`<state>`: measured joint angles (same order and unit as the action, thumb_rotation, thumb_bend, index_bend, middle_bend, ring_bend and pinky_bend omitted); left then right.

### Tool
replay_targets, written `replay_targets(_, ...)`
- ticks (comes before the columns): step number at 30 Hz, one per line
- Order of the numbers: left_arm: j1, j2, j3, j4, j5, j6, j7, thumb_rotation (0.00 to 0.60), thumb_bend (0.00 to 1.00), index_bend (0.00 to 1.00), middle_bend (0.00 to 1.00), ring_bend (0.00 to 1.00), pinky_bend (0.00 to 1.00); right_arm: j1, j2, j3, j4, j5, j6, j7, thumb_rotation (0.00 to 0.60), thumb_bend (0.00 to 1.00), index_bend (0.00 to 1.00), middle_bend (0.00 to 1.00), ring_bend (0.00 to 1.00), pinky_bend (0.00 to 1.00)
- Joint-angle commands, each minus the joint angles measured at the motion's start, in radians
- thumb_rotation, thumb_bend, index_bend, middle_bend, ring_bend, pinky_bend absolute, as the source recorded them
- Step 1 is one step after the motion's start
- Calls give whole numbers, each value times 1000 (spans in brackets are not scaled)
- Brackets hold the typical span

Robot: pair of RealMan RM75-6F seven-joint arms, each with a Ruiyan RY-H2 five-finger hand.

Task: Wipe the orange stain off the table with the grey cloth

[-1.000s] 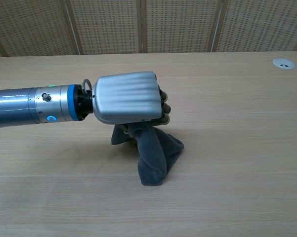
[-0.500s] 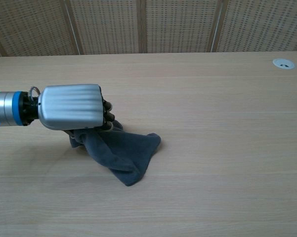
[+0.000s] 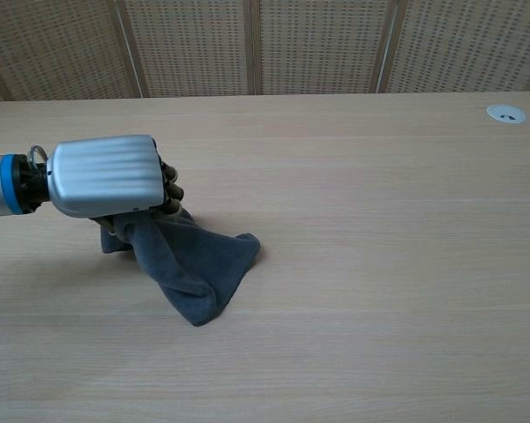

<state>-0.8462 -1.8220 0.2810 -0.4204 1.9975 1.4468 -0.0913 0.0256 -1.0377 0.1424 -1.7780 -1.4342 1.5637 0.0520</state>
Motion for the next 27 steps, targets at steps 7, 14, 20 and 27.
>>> replay_targets(7,-83,-79,-110,-116,-70,-23,39,600,232,705,661,631,903,3,-4,-2,2,1,-6,-9,600,179,104,0,0,107)
replay_targets(14,-128,-108,-142,-147,-78,-32,76,600,233,705,661,631,903,3,-5,-3,3,1,-6,-12,600,179,104,0,0,107)
replay_targets(20,-139,-123,-163,-164,-112,-89,98,600,234,709,661,627,901,4,-7,-5,3,-4,-7,-16,600,179,104,0,0,107)
replay_targets(27,-132,-135,-151,-181,-124,-145,109,600,232,709,660,625,900,5,-9,-5,3,-2,-6,-20,600,179,104,0,0,107)
